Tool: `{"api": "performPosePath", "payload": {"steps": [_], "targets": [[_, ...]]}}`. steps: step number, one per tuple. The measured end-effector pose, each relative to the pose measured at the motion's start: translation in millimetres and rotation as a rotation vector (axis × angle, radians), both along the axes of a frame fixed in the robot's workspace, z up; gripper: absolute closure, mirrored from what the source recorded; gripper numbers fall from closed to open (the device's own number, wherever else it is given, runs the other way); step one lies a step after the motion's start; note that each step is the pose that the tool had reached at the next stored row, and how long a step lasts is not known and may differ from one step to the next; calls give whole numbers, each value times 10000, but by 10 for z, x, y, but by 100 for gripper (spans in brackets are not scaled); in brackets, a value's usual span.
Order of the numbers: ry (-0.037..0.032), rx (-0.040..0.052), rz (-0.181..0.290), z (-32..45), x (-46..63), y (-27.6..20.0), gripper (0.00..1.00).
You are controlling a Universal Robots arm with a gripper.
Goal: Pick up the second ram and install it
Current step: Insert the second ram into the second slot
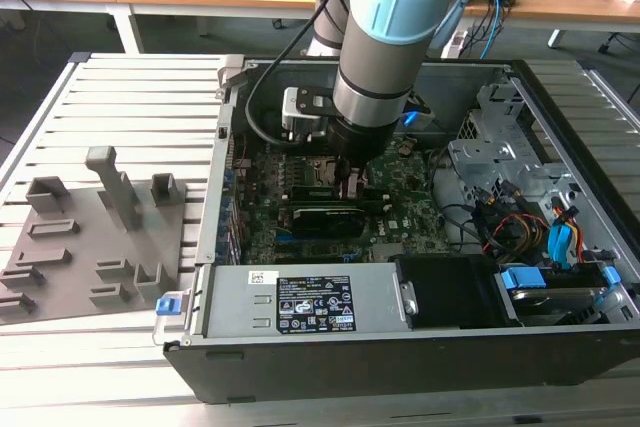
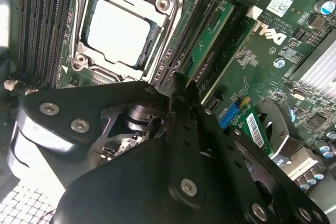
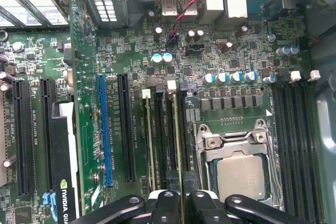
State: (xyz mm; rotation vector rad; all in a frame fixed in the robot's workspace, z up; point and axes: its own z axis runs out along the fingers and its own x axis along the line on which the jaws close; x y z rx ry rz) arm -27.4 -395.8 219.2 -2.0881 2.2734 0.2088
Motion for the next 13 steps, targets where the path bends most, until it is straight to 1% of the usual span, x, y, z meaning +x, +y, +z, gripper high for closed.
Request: {"api": "performPosePath", "payload": {"steps": [9, 13], "targets": [[1, 0, 33, -8, -9, -5, 86], [-2, 3, 33, 11, -8, -4, 86]]}}
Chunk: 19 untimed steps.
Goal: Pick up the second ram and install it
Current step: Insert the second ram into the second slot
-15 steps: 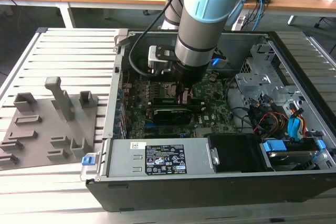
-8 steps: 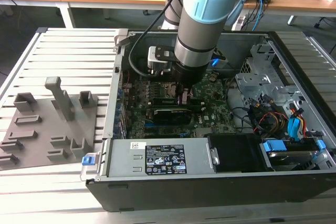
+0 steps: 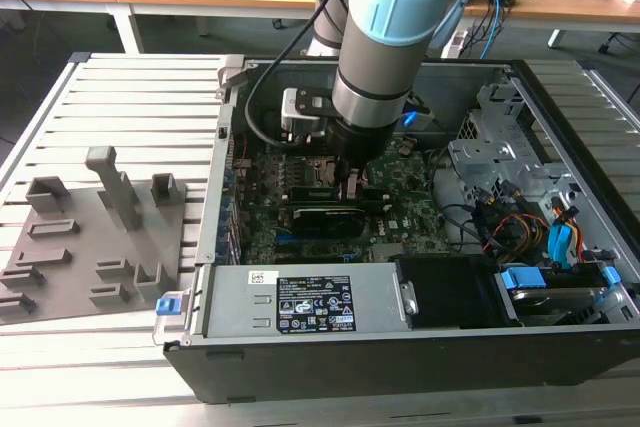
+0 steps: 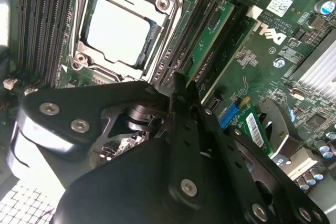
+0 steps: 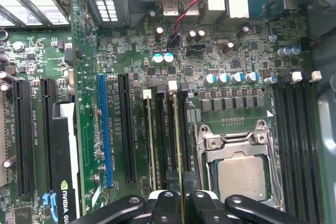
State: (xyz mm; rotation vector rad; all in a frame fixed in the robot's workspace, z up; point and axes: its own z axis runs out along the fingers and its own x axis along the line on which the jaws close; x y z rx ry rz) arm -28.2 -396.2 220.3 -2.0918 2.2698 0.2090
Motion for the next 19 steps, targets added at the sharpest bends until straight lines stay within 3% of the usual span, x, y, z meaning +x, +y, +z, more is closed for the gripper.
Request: {"api": "performPosePath", "payload": {"steps": [5, 13, 16, 17, 19], "targets": [[7, 6, -1, -50, -1, 0, 86], [6, 9, 0, -53, 0, 0, 86], [8, 9, 0, -54, 0, 0, 78], [9, -5, 1, -44, 0, -1, 78], [8, -28, 0, 69, -1, 2, 78]]}}
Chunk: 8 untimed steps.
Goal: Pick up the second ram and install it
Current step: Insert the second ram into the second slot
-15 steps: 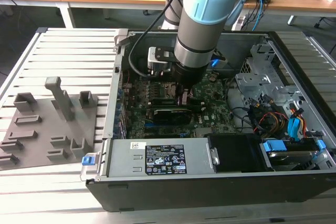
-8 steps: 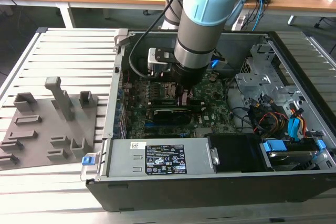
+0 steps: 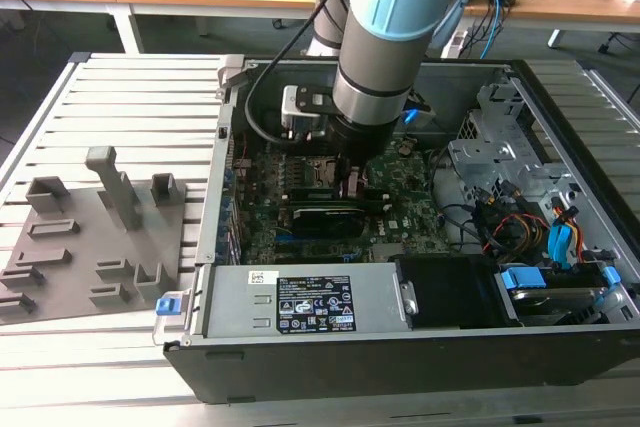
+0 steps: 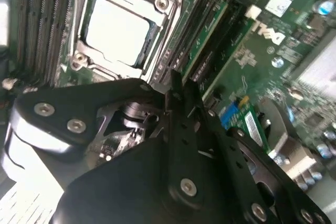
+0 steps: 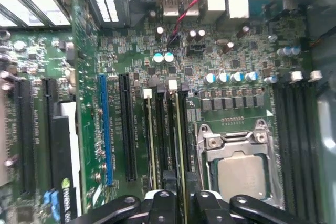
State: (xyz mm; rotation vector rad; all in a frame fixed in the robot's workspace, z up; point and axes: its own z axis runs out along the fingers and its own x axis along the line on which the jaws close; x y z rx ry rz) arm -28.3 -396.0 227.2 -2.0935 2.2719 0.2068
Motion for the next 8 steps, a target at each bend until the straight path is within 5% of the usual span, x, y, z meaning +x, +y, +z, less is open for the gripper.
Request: {"api": "performPosePath", "payload": {"steps": [4, 6, 8], "targets": [[-1, -204, 0, 193, 0, 38, 78], [0, -565, 1, 359, 1, 88, 87], [1, -729, 0, 441, 0, 110, 89]]}}
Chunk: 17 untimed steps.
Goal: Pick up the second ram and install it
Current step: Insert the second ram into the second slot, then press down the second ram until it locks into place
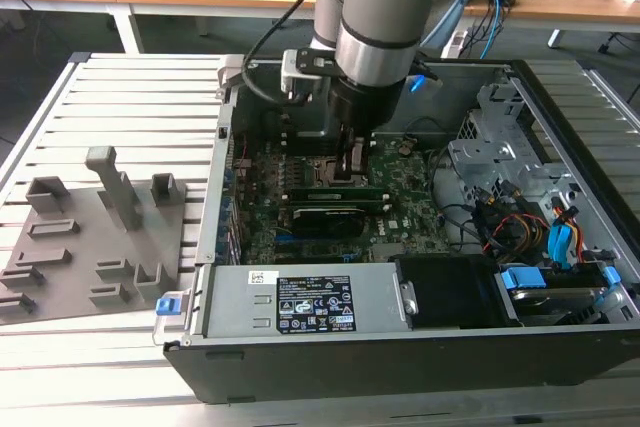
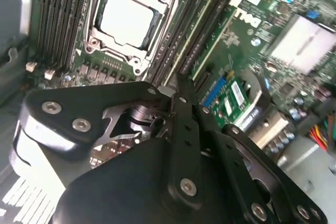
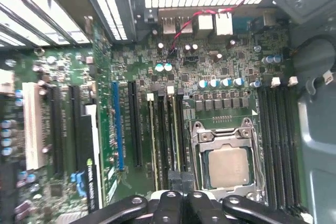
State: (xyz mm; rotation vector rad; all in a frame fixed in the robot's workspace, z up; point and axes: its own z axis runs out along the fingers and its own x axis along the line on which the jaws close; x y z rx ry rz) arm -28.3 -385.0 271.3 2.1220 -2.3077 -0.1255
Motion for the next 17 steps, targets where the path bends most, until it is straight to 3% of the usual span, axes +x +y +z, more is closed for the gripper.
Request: {"api": "performPosePath", "payload": {"steps": [2, 14, 17], "targets": [[-1, -97, 2, 73, 1, 14, 89], [-1, -110, 1, 75, 0, 15, 89], [38, -180, 22, -10, 204, 24, 89]]}}
